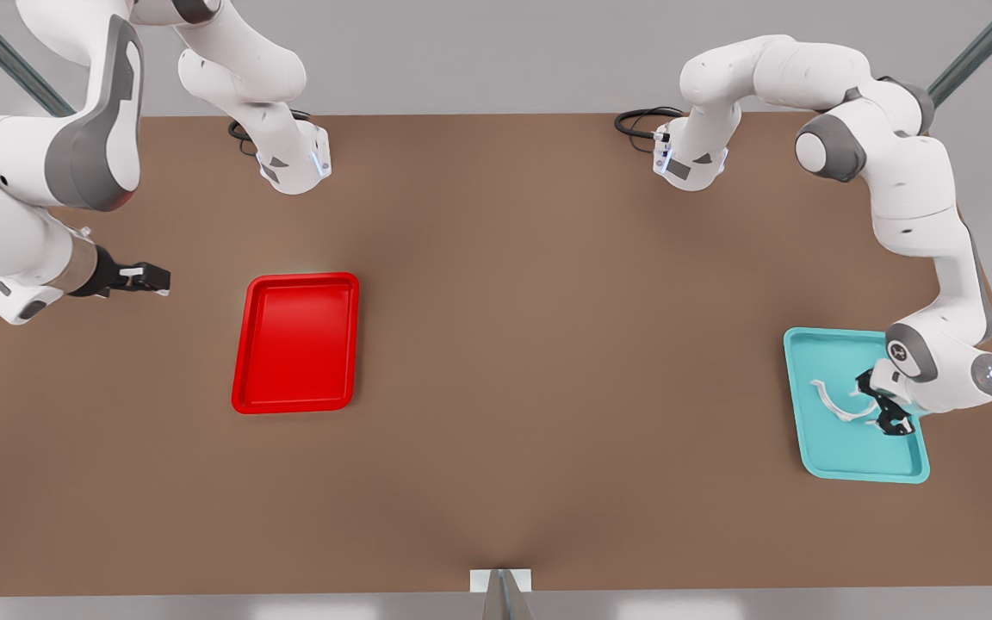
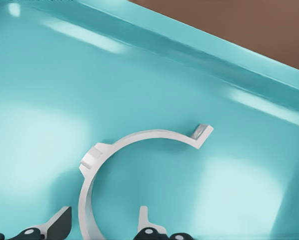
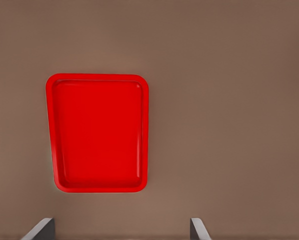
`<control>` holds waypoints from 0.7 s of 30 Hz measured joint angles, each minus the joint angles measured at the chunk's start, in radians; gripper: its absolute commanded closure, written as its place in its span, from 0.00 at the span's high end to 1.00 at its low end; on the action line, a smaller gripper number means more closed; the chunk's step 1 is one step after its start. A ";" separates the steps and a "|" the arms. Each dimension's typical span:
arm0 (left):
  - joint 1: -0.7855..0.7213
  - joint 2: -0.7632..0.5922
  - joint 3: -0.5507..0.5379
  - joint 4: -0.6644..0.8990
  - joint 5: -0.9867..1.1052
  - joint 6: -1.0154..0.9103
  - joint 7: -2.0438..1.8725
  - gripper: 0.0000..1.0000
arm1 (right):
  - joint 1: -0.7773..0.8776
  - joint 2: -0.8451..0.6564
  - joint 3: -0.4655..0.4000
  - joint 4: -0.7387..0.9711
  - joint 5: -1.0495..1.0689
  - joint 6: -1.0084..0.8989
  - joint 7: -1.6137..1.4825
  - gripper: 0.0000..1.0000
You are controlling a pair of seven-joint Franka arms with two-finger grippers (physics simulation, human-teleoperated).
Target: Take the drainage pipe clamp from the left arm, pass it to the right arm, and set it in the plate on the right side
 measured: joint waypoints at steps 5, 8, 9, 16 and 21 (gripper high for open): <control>-0.006 -0.001 0.000 -0.004 -0.003 0.005 0.045 0.21 | 0.000 0.000 0.000 0.000 0.000 -0.001 -0.001 1.00; -0.006 -0.011 0.000 -0.003 -0.004 0.006 0.066 0.21 | 0.000 0.000 -0.001 0.000 0.000 -0.002 -0.002 1.00; -0.006 -0.015 0.000 -0.004 -0.004 0.006 0.072 0.21 | 0.000 0.000 -0.001 0.000 0.000 -0.003 -0.002 1.00; -0.032 -0.069 0.000 -0.007 0.012 -0.033 0.084 0.21 | -0.001 0.001 -0.001 0.000 0.001 -0.006 -0.003 1.00; -0.309 -0.272 -0.001 -0.009 0.049 -0.191 -0.027 0.21 | 0.067 0.062 -0.001 0.048 0.025 0.002 -0.004 1.00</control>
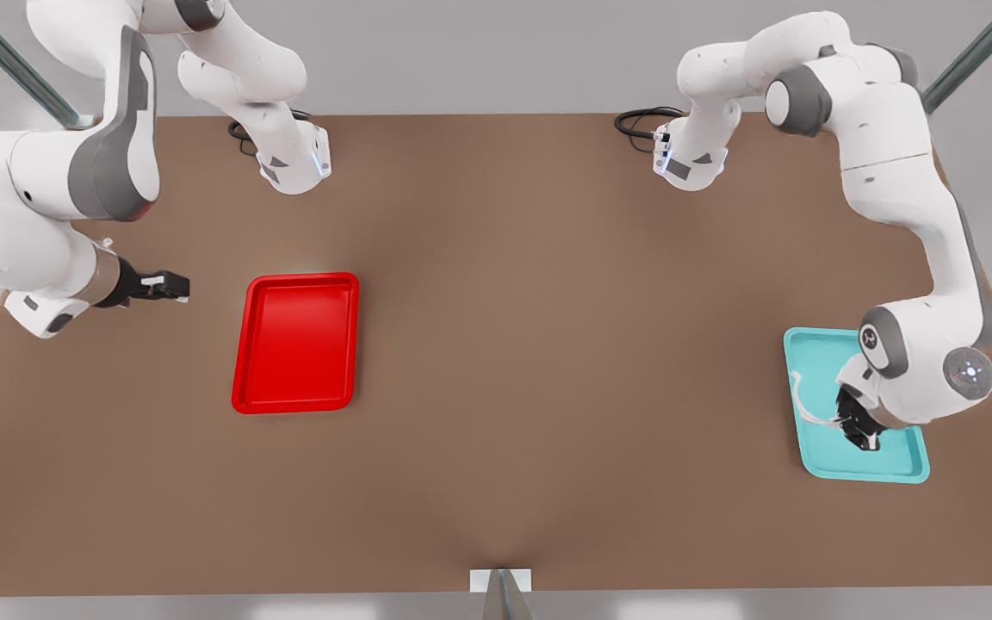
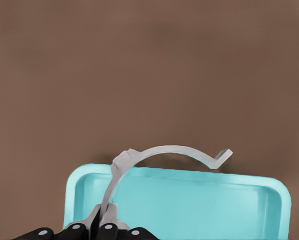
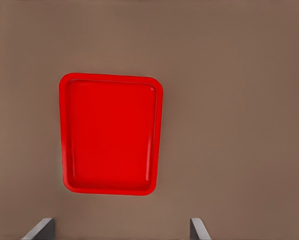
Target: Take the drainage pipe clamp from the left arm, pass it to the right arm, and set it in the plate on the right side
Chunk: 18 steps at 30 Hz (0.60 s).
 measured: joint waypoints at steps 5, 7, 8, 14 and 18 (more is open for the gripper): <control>-0.195 -0.053 -0.056 0.012 -0.065 -0.127 -0.233 0.21 | 0.070 0.087 0.002 0.019 0.030 0.039 -0.002 1.00; -0.243 -0.018 -0.132 0.065 -0.078 -0.153 -0.351 0.21 | 0.104 0.127 0.002 0.018 0.077 0.065 -0.002 1.00; -0.292 0.010 -0.148 0.103 -0.080 -0.157 -0.418 0.21 | 0.130 0.146 0.002 0.017 0.096 0.081 -0.003 1.00; -0.517 0.099 -0.165 0.240 -0.086 -0.107 -0.862 0.21 | 0.318 0.198 0.002 -0.087 0.148 0.267 -0.003 1.00; -0.597 0.126 -0.171 0.279 -0.086 -0.081 -1.120 0.21 | 0.383 0.200 0.003 -0.176 0.163 0.445 -0.001 1.00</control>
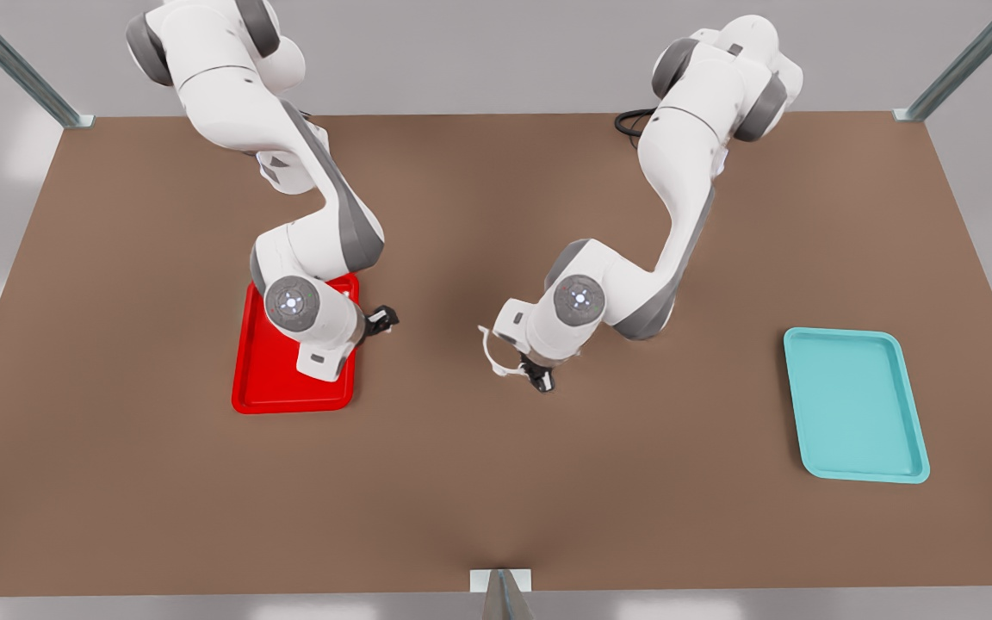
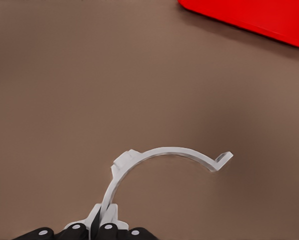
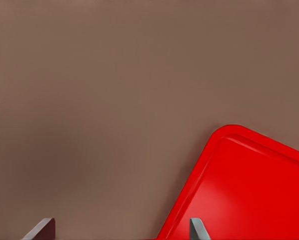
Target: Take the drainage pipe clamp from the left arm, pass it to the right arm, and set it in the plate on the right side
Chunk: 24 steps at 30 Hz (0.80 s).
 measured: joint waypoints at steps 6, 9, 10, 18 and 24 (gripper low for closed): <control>-0.034 0.003 -0.011 0.008 -0.001 0.017 -0.278 0.21 | 0.081 -0.013 0.001 -0.083 0.021 0.209 0.003 1.00; -0.037 0.006 -0.011 0.007 -0.001 0.020 -0.380 0.21 | 0.107 -0.012 0.002 -0.095 0.025 0.284 0.005 1.00; -0.039 0.007 -0.011 0.006 -0.001 0.020 -0.410 0.21 | 0.115 -0.010 0.002 -0.096 0.026 0.303 0.005 1.00; -0.045 0.005 -0.011 0.002 -0.001 0.000 -0.548 0.21 | 0.145 0.024 0.011 -0.087 0.043 0.417 0.009 1.00; -0.065 0.003 -0.011 0.004 0.026 -0.029 -0.582 0.21 | 0.159 0.085 0.022 -0.064 0.043 0.471 0.011 1.00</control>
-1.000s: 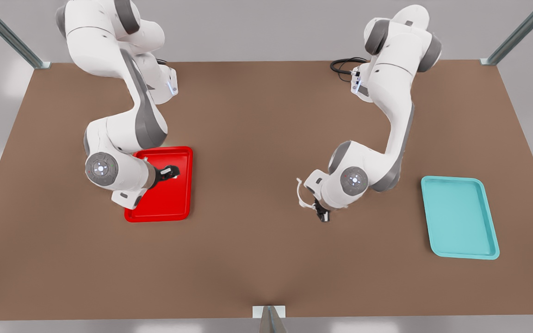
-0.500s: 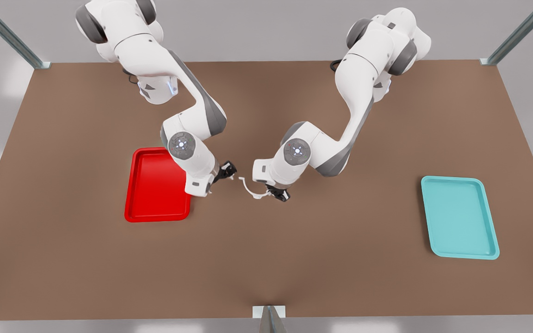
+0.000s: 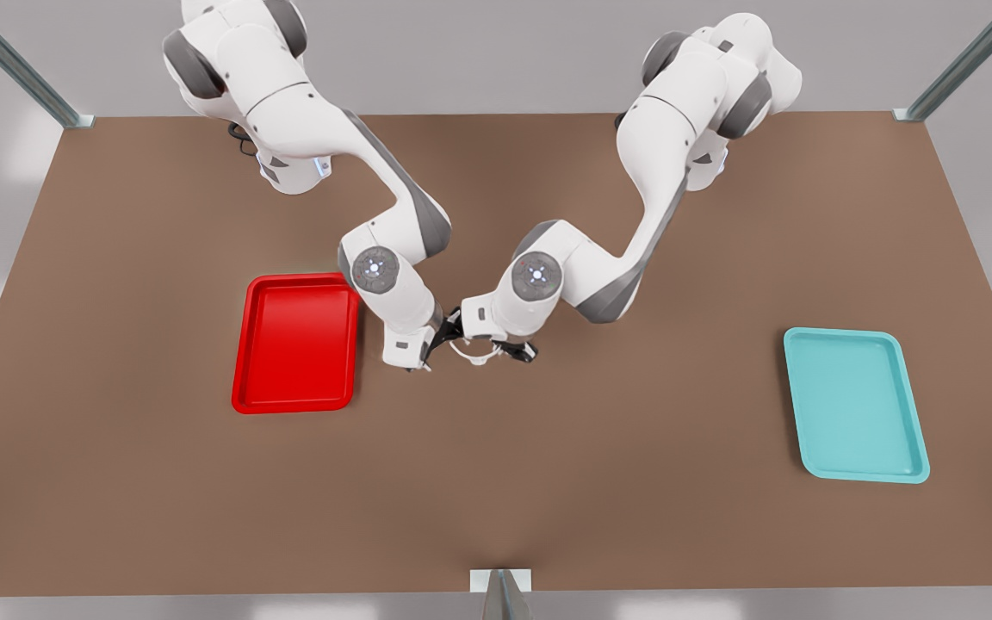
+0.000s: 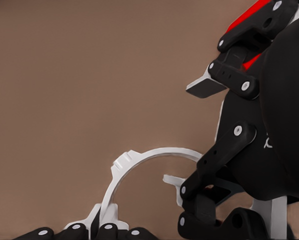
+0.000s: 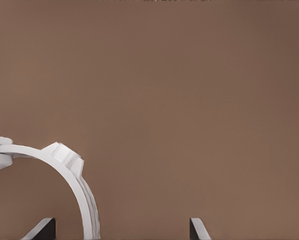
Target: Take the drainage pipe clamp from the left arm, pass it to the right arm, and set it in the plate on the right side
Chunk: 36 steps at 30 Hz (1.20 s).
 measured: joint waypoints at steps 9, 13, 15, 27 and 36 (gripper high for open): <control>-0.005 0.000 0.000 0.005 0.002 -0.018 -0.039 0.21 | 0.007 0.035 0.000 0.007 -0.001 0.026 -0.002 1.00; -0.005 0.001 0.000 0.010 0.001 -0.021 -0.052 0.21 | 0.008 0.030 0.005 -0.002 0.001 0.024 -0.005 1.00; -0.006 0.001 0.000 0.010 0.000 -0.022 -0.057 0.21 | 0.010 0.032 0.006 -0.004 0.001 0.022 -0.007 1.00; -0.001 -0.002 0.002 0.010 -0.002 -0.025 -0.080 0.21 | 0.020 0.057 0.007 0.013 0.010 0.007 -0.038 0.36; 0.053 -0.044 0.005 0.011 -0.039 -0.076 -0.093 1.00 | 0.050 0.046 -0.003 0.009 -0.020 -0.022 -0.049 0.21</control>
